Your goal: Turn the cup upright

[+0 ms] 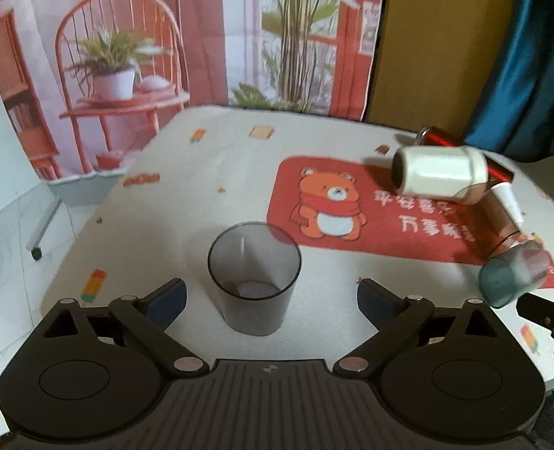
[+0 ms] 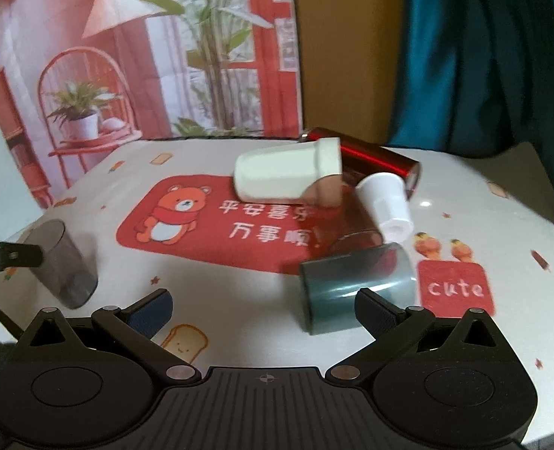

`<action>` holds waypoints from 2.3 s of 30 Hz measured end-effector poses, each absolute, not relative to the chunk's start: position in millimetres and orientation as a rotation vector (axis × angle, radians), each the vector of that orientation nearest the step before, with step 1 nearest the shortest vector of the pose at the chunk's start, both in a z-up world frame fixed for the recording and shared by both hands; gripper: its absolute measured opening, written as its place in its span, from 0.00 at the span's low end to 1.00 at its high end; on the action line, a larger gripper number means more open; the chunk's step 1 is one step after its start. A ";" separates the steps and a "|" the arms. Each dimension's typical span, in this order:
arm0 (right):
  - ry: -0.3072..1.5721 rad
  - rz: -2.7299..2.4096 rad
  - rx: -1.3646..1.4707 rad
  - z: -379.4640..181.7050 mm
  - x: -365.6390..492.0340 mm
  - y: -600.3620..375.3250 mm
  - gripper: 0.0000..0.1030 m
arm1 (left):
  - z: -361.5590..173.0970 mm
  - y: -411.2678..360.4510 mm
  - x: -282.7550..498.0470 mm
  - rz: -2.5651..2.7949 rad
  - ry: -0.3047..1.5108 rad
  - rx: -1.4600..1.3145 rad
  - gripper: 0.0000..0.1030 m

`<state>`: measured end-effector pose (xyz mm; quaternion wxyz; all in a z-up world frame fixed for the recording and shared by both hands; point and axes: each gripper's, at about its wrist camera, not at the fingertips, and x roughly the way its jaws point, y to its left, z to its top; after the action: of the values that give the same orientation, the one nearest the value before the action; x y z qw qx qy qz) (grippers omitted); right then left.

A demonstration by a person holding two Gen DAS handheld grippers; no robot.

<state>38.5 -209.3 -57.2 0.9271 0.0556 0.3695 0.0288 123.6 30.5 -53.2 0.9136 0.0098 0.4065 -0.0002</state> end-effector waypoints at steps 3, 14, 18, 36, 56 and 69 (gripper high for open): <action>0.745 0.038 0.167 -45.8 29.0 -219.1 1.00 | -36.1 25.8 112.7 -0.018 0.805 0.022 1.00; 0.658 0.019 0.150 4.0 -21.7 -217.5 1.00 | -1.0 3.9 56.0 -0.091 0.701 0.092 1.00; 0.629 -0.014 0.129 12.8 -42.9 -211.3 1.00 | 1.3 6.6 33.1 -0.034 0.699 0.108 1.00; 0.654 -0.060 0.072 -9.6 -57.1 -199.1 1.00 | -11.8 18.2 5.7 0.082 0.729 0.070 1.00; 0.679 -0.068 0.092 -18.2 -51.5 -208.7 1.00 | -18.6 12.0 5.6 0.078 0.757 0.093 1.00; 0.680 -0.070 0.092 -19.4 -51.8 -209.2 1.00 | -19.9 11.9 6.5 0.079 0.762 0.093 1.00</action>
<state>-51.8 -209.2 -19.4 0.9411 0.0451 0.3333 -0.0342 6.5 11.9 -19.9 0.9265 0.0454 0.3716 0.0385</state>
